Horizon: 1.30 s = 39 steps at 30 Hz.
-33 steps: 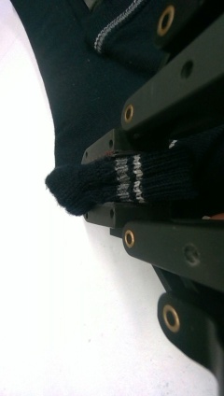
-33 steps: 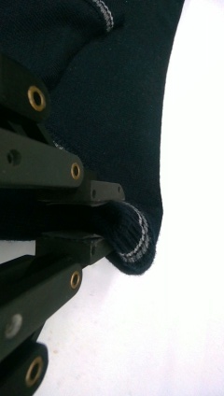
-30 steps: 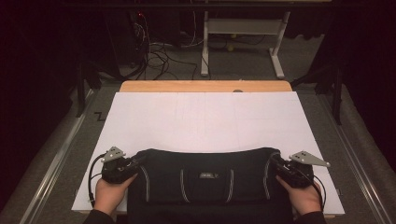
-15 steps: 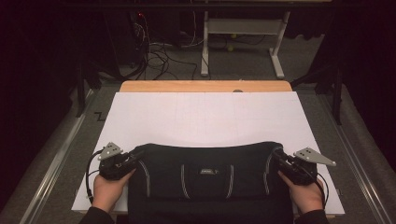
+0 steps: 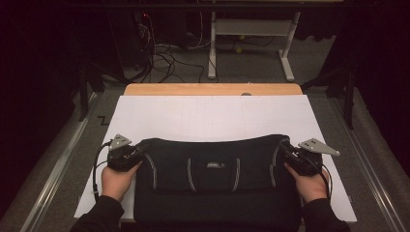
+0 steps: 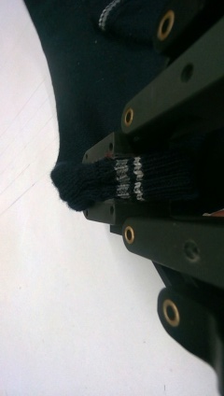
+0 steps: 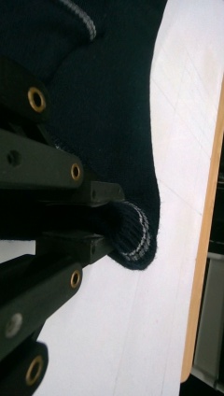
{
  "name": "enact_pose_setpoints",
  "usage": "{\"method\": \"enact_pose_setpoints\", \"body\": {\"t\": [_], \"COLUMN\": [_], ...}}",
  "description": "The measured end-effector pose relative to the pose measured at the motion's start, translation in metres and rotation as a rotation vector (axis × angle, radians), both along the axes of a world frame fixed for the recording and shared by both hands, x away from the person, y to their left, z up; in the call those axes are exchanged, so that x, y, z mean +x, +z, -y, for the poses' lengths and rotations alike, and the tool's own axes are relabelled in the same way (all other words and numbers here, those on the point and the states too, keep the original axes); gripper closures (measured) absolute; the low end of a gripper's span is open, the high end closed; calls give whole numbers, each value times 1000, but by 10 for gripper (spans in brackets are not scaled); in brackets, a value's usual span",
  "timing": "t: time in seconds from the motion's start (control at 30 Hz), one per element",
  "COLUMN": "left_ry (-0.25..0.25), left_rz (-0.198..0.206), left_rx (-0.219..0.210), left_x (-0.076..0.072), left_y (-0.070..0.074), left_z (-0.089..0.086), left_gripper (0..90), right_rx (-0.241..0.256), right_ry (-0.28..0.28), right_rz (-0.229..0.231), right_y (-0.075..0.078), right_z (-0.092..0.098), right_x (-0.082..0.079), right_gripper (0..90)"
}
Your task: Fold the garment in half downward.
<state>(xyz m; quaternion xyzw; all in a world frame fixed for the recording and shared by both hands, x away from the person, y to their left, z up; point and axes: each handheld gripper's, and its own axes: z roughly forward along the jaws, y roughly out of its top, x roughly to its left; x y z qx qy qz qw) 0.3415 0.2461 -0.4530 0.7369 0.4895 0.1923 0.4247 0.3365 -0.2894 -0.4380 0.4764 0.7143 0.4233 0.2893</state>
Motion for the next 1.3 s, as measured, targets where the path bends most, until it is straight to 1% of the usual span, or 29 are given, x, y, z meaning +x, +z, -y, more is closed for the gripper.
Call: {"method": "enact_pose_setpoints", "body": {"t": [0.07,0.17,0.23,0.37,0.6,0.7,0.87,0.93,0.97,1.03,1.13,1.23,1.27,1.3], "left_ry": [7,26,30,30,43,49,59,65,69,73,84,107,112,119], "left_rz": [-11,-15,-22,-24,-25,-23,-5,3,3,1,-8,-3,-6,-5], "left_rx": [9,17,14,30,28,27,26,34,32,45,50,42,35,32], "left_x": [7,16,21,27,39,46,60,66,68,73,80,85,86,87], "left_y": [-1,-2,-2,-3,-2,1,13,18,21,24,27,29,30,30], "left_z": [0,0,0,2,4,5,8,9,10,12,13,12,11,10], "left_gripper": [728,736,739,745,753,754,754,755,754,754,754,753,754,754], "right_rx": [2,-13,-21,-25,-23,-21,-47,-52,-49,-46,-57,-80,-81,-71], "right_ry": [-3,-6,-8,-11,-17,-19,-23,-26,-29,-34,-34,-42,-47,-52], "right_rz": [-4,-9,-11,-16,-21,-20,-21,-25,-26,-24,-32,-9,2,16], "right_y": [-1,-3,-4,-7,-7,-5,0,2,3,5,8,13,16,19], "right_z": [0,-3,-4,-4,-4,-4,-6,-6,-6,-5,-7,-12,-13,-14], "right_x": [6,13,17,24,35,41,52,57,59,64,71,77,79,81], "right_gripper": [792,793,793,794,795,795,794,794,794,794,793,793,794,793]}}
